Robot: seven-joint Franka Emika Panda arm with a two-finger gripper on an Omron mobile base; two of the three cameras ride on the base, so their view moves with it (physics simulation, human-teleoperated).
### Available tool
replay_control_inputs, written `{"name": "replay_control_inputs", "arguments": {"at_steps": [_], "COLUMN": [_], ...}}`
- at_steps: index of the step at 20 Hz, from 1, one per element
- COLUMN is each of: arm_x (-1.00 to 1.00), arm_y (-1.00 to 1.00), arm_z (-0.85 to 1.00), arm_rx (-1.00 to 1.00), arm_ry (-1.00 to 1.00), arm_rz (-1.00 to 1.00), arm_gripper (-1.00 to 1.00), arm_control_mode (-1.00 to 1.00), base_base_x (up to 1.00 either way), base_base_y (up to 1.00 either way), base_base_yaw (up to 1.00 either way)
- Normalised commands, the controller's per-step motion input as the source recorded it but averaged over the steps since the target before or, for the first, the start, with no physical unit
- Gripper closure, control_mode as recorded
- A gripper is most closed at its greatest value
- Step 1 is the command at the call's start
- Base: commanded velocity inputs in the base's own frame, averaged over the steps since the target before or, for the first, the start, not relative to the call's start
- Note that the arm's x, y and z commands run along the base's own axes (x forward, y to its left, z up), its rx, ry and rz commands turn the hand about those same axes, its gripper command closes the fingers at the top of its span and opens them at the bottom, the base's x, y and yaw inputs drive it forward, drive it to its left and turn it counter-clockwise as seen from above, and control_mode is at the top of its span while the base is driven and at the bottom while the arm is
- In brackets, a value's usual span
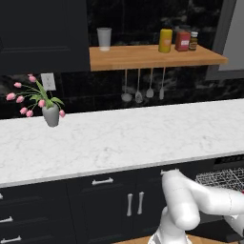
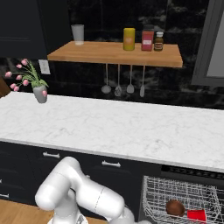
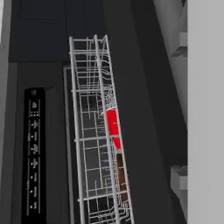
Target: Pick up the cup and bowl from the counter, place them in the dishwasher, and close the dishwasher door.
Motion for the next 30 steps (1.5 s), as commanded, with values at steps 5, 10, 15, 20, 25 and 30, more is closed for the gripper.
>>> {"name": "replay_control_inputs", "arguments": {"at_steps": [5,10,15,20,25,30], "arm_x": [-1.0,-1.0,-0.68,0.02,0.86,1.0], "arm_y": [-0.41,-0.31,-0.01,0.26,0.23,0.02], "arm_z": [-0.08,0.0,-0.69,-1.0,-1.0,-0.88], "arm_rx": [0.17,0.15,0.05,-0.02,-0.07,-0.1], "arm_ry": [-0.27,-0.4,-0.13,0.0,-0.16,-0.32], "arm_rz": [0.03,0.02,0.09,0.27,0.32,0.26], "arm_gripper": [-1.0,-1.0,-1.0,-1.0,-1.0,-1.0], "arm_control_mode": [-1.0,-1.0,-1.0,-1.0,-1.0,-1.0], "base_base_x": [0.0,0.0,0.0,0.0,0.0,0.0], "base_base_y": [0.0,0.0,0.0,0.0,0.0,0.0], "base_base_yaw": [0.0,0.0,0.0,0.0,0.0,0.0]}}
